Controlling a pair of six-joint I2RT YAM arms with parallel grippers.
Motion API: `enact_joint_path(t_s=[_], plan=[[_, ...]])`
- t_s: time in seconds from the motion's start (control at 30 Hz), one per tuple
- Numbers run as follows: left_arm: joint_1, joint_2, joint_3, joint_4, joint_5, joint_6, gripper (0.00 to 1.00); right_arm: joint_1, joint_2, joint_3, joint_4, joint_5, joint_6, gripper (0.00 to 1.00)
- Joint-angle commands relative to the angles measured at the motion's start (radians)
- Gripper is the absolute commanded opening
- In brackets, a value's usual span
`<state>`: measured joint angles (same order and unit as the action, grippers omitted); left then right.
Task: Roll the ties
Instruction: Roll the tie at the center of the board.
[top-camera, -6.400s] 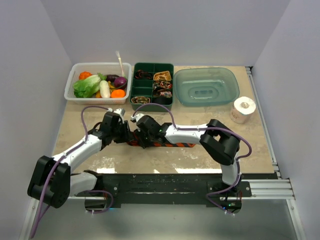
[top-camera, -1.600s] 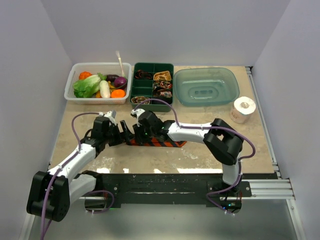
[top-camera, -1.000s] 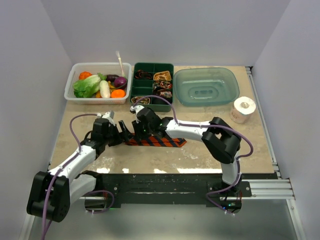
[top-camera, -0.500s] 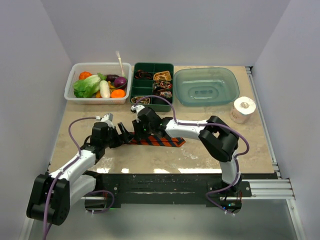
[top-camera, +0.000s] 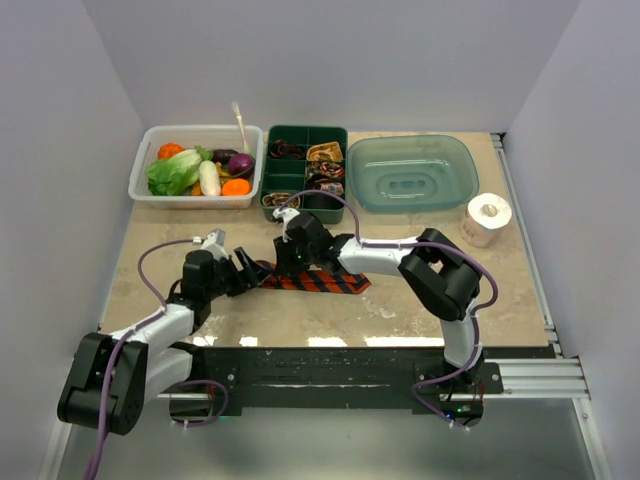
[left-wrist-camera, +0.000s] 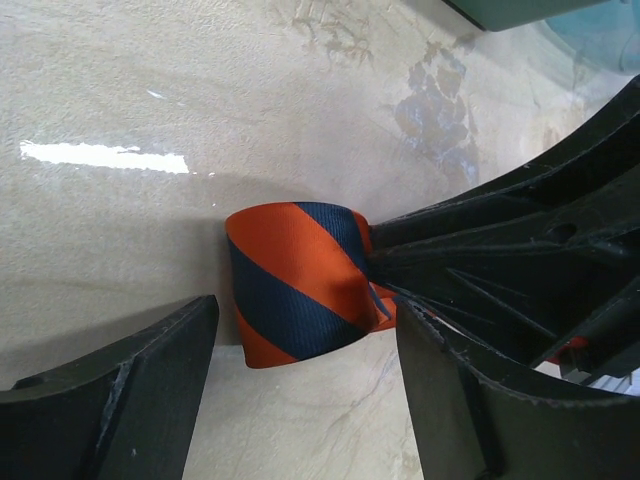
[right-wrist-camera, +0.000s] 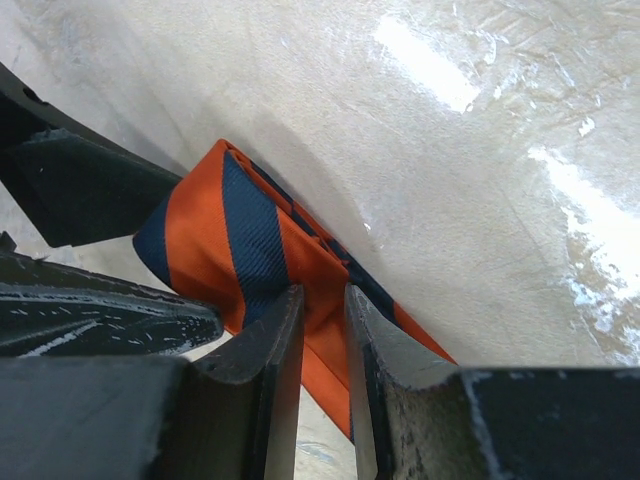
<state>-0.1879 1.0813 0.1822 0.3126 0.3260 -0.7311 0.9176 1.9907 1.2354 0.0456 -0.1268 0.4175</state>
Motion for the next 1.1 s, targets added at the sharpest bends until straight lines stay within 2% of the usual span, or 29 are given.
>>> enact_joint_path(t_s=[0.0, 0.07, 0.2, 0.3, 0.43, 0.7, 0.9, 1.07], plan=[[0.013, 0.022, -0.03, 0.143, 0.044, -0.048, 0.76, -0.002, -0.015, -0.044, -0.05, 0.006, -0.033, 0.25], [0.013, 0.032, -0.038, 0.166, 0.056, -0.054, 0.73, -0.002, -0.02, -0.045, -0.05, 0.001, -0.036, 0.25], [0.013, 0.057, -0.047, 0.213, 0.058, -0.06, 0.61, -0.002, -0.036, -0.05, -0.013, -0.01, -0.032, 0.25], [0.013, 0.068, -0.062, 0.253, 0.061, -0.065, 0.56, -0.002, -0.043, -0.044, -0.013, -0.02, -0.031, 0.25], [0.013, 0.049, -0.061, 0.238, 0.061, -0.044, 0.49, -0.002, -0.059, -0.037, -0.023, -0.017, -0.031, 0.25], [0.013, -0.004, -0.014, 0.094, 0.012, 0.045, 0.47, -0.002, -0.125, -0.028, -0.03, -0.03, -0.028, 0.25], [0.001, -0.012, 0.074, -0.059, -0.024, 0.119, 0.45, 0.004, -0.087, 0.007, -0.032, -0.057, -0.022, 0.25], [-0.074, -0.009, 0.163, -0.19, -0.154, 0.156, 0.45, 0.026, -0.034, 0.033, -0.017, -0.077, -0.006, 0.25]])
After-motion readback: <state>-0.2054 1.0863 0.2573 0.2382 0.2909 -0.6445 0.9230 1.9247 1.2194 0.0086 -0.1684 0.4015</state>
